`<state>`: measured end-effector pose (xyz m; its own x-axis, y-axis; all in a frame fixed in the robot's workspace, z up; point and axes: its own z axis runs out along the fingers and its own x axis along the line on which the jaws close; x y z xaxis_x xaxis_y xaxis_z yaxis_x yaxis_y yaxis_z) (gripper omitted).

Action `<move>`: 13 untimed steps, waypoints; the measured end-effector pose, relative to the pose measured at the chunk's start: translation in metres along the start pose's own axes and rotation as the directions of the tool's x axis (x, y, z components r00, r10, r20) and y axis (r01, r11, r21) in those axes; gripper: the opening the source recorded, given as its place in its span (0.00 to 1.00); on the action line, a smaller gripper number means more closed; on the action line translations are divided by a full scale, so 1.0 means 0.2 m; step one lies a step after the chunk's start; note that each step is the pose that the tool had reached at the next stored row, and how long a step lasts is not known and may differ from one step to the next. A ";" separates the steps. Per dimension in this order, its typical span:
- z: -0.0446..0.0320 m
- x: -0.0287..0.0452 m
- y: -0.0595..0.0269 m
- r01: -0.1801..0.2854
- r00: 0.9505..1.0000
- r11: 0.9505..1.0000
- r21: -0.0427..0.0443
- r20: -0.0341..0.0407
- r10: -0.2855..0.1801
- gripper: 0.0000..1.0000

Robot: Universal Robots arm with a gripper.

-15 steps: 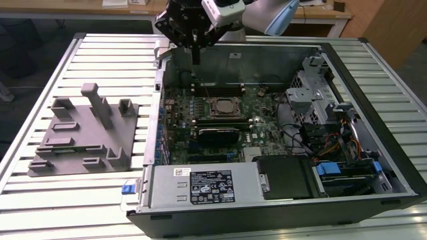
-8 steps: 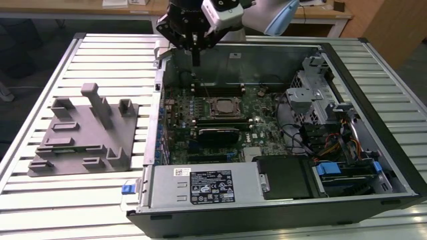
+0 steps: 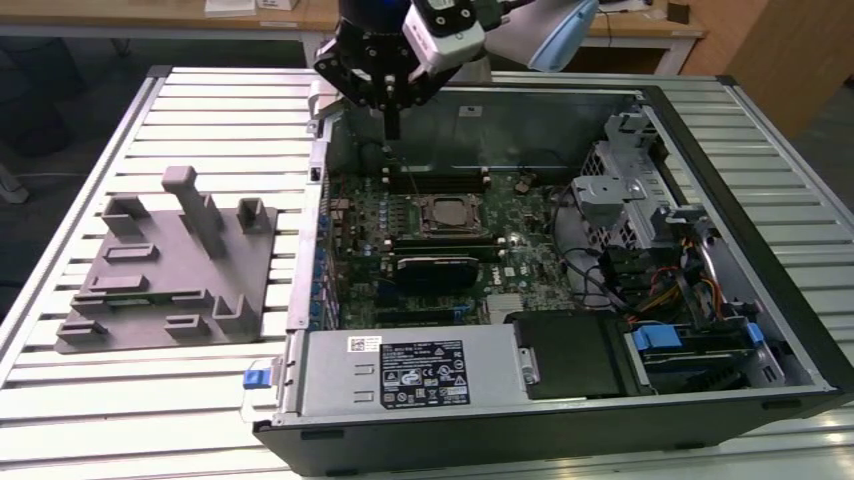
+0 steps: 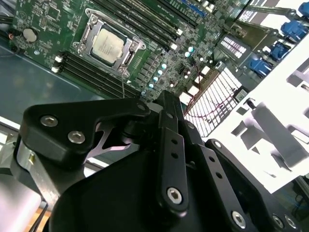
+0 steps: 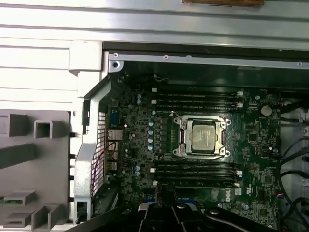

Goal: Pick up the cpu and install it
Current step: 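Install the first cpu locking lever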

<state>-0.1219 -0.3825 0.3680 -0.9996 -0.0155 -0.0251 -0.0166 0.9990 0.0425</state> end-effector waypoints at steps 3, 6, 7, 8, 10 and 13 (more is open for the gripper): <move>0.001 0.000 0.000 0.000 1.000 1.000 0.000 0.000 0.000 0.11; 0.005 0.001 0.008 0.000 1.000 1.000 0.000 0.000 0.000 0.11; 0.008 0.001 0.015 0.000 1.000 1.000 0.000 0.000 0.000 0.11; 0.013 0.001 0.022 0.000 1.000 1.000 0.000 0.000 0.000 0.11; 0.026 0.002 0.040 0.000 1.000 1.000 0.000 0.000 0.000 0.11; 0.053 0.008 0.051 0.000 1.000 1.000 0.000 0.000 0.000 0.11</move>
<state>-0.1234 -0.3719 0.3578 -0.9996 -0.0155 -0.0254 -0.0166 0.9990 0.0427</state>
